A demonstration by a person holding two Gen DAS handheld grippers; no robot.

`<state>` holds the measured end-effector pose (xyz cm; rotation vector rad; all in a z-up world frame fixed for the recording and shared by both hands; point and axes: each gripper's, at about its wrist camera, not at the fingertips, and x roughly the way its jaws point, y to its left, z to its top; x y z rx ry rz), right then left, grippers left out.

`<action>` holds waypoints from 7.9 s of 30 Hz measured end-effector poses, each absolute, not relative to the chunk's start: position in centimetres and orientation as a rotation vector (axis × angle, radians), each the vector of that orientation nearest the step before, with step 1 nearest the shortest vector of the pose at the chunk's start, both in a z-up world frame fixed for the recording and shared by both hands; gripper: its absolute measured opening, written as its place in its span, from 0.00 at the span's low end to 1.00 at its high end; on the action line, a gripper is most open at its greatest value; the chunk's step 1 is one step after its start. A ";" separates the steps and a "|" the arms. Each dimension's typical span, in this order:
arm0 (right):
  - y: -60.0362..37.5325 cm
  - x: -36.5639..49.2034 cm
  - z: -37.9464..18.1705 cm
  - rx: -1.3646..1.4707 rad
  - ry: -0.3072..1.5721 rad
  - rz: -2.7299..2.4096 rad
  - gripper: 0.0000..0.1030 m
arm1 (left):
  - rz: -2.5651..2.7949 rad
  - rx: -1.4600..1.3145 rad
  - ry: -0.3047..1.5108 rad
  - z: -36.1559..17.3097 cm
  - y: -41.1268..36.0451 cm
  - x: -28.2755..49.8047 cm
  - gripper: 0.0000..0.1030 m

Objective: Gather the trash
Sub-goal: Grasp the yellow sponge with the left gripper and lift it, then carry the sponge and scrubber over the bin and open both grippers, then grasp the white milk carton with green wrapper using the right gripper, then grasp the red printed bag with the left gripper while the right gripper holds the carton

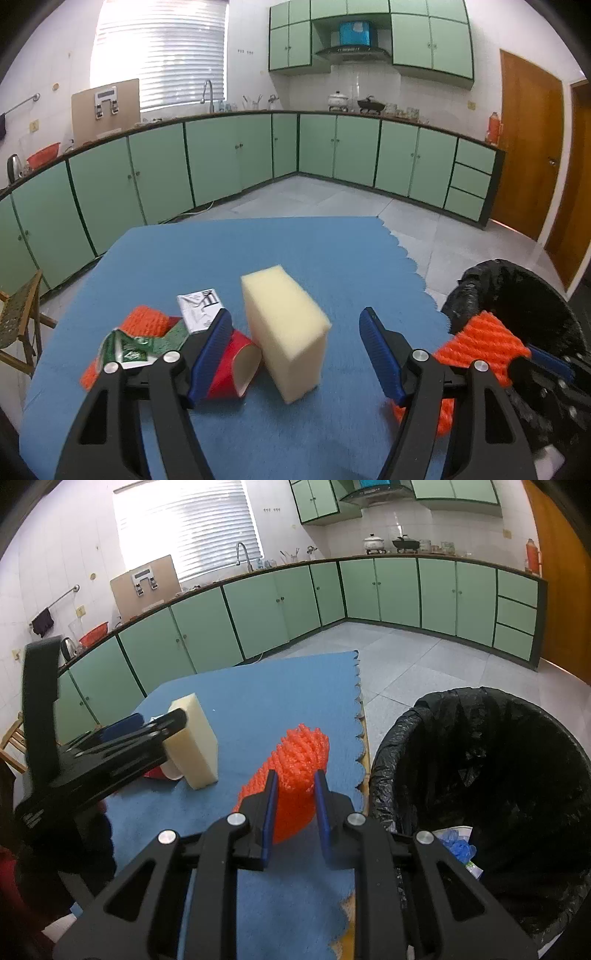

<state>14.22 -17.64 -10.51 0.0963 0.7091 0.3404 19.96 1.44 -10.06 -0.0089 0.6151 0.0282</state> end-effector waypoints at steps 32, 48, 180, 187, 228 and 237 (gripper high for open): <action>-17.2 10.3 -4.2 0.094 0.590 0.322 0.18 | -0.073 -0.034 0.579 -5.4 2.8 14.2 0.37; -18.2 7.5 -2.4 0.106 0.554 0.314 0.18 | -0.168 -0.006 0.549 -3.0 1.6 10.3 0.37; 2.6 20.7 -12.4 0.033 0.742 0.525 0.33 | 0.234 -0.037 0.603 -9.3 22.9 14.3 0.74; -0.8 18.5 -11.4 0.053 0.719 0.510 0.33 | 0.213 -0.042 0.600 -9.1 21.9 14.1 0.74; -12.2 16.2 -15.2 0.055 0.797 0.292 0.33 | -0.014 -0.072 0.759 -14.5 11.8 19.4 0.82; -12.7 16.7 -15.4 0.076 0.810 0.284 0.33 | -0.061 -0.097 0.804 -14.9 10.4 21.0 0.82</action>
